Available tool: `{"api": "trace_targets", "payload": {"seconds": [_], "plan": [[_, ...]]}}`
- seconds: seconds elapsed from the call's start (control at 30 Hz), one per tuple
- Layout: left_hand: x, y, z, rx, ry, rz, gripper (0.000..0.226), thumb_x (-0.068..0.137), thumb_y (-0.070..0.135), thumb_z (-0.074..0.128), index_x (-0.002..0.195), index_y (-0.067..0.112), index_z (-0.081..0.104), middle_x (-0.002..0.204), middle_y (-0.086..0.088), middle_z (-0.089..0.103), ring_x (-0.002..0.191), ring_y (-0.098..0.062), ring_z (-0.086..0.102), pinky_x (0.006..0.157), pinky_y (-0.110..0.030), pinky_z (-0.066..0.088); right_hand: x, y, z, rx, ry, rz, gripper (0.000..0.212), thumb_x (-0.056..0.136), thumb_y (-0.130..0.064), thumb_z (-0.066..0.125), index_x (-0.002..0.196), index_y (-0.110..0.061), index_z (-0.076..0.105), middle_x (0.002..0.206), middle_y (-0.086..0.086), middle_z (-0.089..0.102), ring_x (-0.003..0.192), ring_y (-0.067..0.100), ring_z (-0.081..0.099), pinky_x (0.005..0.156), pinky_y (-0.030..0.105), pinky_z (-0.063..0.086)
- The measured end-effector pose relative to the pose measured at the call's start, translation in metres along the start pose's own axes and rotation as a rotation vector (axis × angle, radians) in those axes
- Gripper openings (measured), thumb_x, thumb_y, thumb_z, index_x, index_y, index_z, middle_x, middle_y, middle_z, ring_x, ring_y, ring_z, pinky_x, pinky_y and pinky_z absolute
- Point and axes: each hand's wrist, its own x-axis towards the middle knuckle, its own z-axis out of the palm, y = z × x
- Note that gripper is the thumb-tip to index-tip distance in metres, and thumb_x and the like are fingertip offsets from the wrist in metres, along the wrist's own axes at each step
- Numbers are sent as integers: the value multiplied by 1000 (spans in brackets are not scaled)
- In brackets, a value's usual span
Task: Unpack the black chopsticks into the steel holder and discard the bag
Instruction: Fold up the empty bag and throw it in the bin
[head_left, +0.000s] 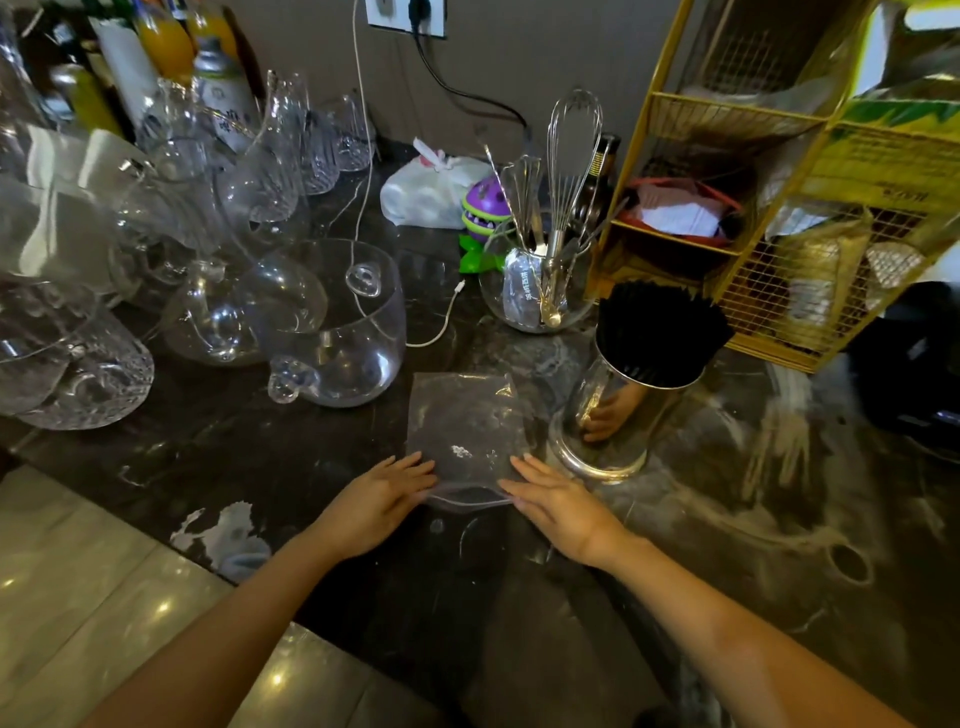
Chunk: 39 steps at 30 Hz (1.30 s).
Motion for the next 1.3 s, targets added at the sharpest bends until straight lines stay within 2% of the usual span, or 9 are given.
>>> {"api": "trace_targets", "payload": {"seconds": [0.17, 0.27, 0.33, 0.43, 0.57, 0.77, 0.97, 1.07, 1.3], "plan": [[-9, 5, -6, -169, 27, -45, 24, 90, 22, 45, 110, 27, 58, 122, 4, 58, 112, 5, 49, 103, -16, 32, -2, -3, -5, 397, 86, 28, 20, 86, -16, 56, 97, -4, 67, 140, 8, 45, 132, 15, 36, 112, 30, 26], [-12, 8, -9, -293, 97, -97, 20, 89, 23, 47, 99, 32, 61, 99, 10, 66, 89, 7, 60, 78, -6, 45, -2, -9, -11, 642, 152, 110, 11, 84, -8, 58, 77, -9, 66, 110, 11, 64, 92, 13, 58, 77, 7, 42], [-9, 9, -10, -340, 120, -112, 19, 89, 22, 46, 97, 28, 62, 94, 8, 67, 87, 6, 61, 76, -6, 46, 3, -11, -14, 724, 197, 137, 20, 84, -6, 57, 68, -18, 62, 78, 7, 65, 67, 8, 53, 58, 4, 40], [1, 12, -14, -435, 165, -175, 19, 90, 20, 45, 98, 27, 60, 82, 3, 68, 76, -4, 67, 70, -16, 53, 9, -14, -17, 702, 193, 148, 15, 87, -12, 53, 78, -7, 63, 76, 3, 61, 71, 10, 57, 67, 13, 45], [19, 11, -16, -466, 223, -312, 20, 91, 22, 43, 106, 22, 56, 70, -1, 65, 58, -10, 68, 52, -17, 53, 25, -11, -24, 616, 177, 150, 23, 92, -23, 45, 84, -3, 55, 93, 29, 61, 88, 36, 61, 79, 44, 50], [51, 13, -19, -215, 253, -475, 24, 93, 26, 37, 106, 14, 53, 77, -19, 66, 54, -30, 64, 55, -36, 55, 61, -10, -26, 670, 194, 360, 17, 94, -21, 40, 79, -14, 44, 72, 7, 55, 60, 17, 57, 47, 21, 48], [70, 14, -19, 6, 178, -556, 33, 92, 33, 34, 113, 11, 49, 102, -20, 65, 91, -34, 62, 84, -48, 51, 72, -2, -21, 632, 227, 397, 9, 91, -14, 43, 85, -7, 44, 61, 5, 52, 49, 18, 54, 47, 29, 52], [70, 15, -16, 114, 207, -580, 34, 89, 39, 39, 106, 10, 40, 98, -20, 64, 88, -39, 61, 78, -47, 51, 71, -5, -15, 549, 299, 403, 16, 89, -14, 50, 101, -9, 41, 70, 9, 59, 53, 19, 60, 41, 24, 49], [62, 20, -13, 397, 343, -202, 23, 80, 15, 59, 99, 3, 52, 93, -20, 60, 72, -38, 61, 55, -43, 50, 70, -4, -4, 77, 396, 274, 61, 87, -11, 52, 136, -17, 17, 104, 13, 66, 88, 24, 66, 72, 35, 53]]}}
